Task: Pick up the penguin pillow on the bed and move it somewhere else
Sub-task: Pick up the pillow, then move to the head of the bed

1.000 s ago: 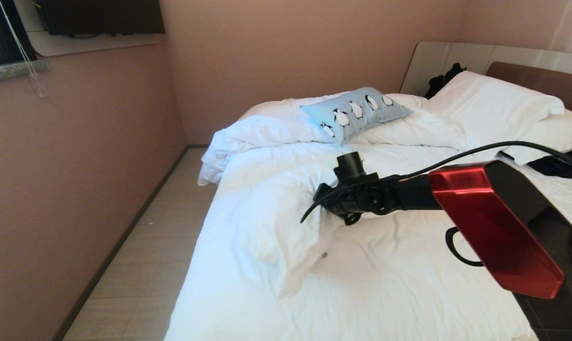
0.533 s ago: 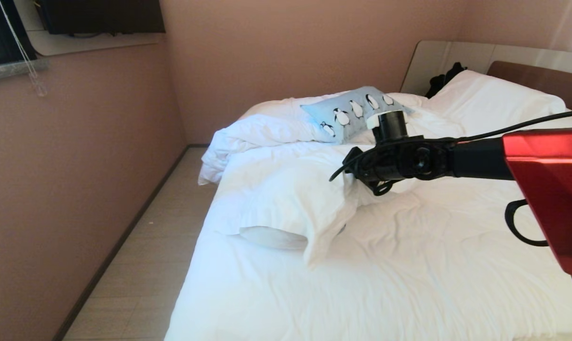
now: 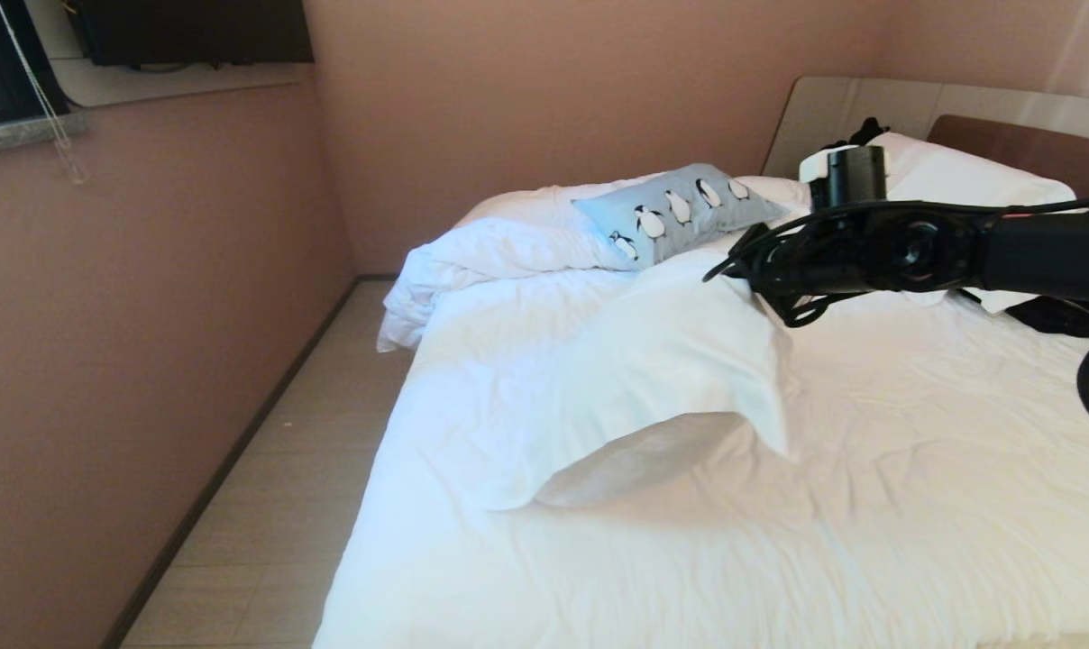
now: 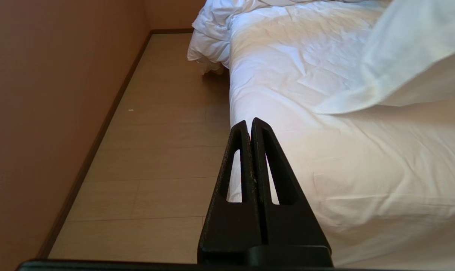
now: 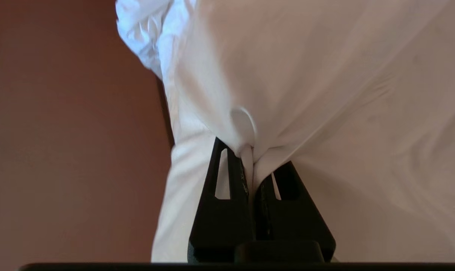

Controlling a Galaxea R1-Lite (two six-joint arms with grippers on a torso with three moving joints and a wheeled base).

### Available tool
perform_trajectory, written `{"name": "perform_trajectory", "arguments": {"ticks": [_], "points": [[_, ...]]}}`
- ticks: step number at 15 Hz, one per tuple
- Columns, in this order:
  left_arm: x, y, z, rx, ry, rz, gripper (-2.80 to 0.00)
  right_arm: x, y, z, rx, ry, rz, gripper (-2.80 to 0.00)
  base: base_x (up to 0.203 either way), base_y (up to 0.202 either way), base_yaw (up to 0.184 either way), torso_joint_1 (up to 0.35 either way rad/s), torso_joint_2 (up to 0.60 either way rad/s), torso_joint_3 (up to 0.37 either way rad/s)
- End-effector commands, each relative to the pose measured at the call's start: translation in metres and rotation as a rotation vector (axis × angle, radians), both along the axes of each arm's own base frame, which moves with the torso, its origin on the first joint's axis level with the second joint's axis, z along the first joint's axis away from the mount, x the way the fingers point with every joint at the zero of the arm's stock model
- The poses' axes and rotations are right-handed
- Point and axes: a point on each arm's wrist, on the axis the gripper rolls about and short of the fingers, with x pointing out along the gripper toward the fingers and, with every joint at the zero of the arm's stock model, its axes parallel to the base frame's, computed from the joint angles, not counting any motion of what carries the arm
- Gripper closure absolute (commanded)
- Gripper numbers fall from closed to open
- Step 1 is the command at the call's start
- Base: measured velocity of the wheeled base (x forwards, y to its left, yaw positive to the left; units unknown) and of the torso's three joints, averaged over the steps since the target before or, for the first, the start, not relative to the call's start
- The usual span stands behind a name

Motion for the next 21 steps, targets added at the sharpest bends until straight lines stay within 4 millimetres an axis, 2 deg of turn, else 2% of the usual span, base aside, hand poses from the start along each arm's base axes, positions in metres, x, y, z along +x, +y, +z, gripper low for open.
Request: {"name": "perform_trajectory", "arguments": {"ticks": [1,5,9,12,16,21], "points": [[0.000,0.000,0.000,0.000,0.001,0.000,0.00,-0.004,-0.027,0.016,0.023,-0.034,-0.031,0.00,0.000,0.000,0.000,0.000,0.00,0.000],[0.000,0.000,0.000,0.000,0.001,0.000,0.00,-0.007,-0.075,0.026,0.041,-0.043,-0.072,0.00,0.000,0.000,0.000,0.000,0.00,0.000],[0.000,0.000,0.000,0.000,0.000,0.000,0.00,-0.010,-0.116,0.024,0.059,-0.012,-0.009,0.00,0.000,0.000,0.000,0.000,0.00,0.000],[0.000,0.000,0.000,0.000,0.000,0.000,0.00,-0.012,-0.140,0.024,0.075,-0.015,-0.017,0.00,0.000,0.000,0.000,0.000,0.00,0.000],[0.000,0.000,0.000,0.000,0.001,0.000,0.00,-0.018,-0.163,0.028,0.088,-0.032,-0.004,0.00,0.000,0.000,0.000,0.000,0.00,0.000],[0.000,0.000,0.000,0.003,0.000,0.000,0.00,-0.024,-0.194,0.028,-0.002,-0.060,-0.016,0.00,0.000,0.000,0.000,0.000,0.00,0.000]]}}
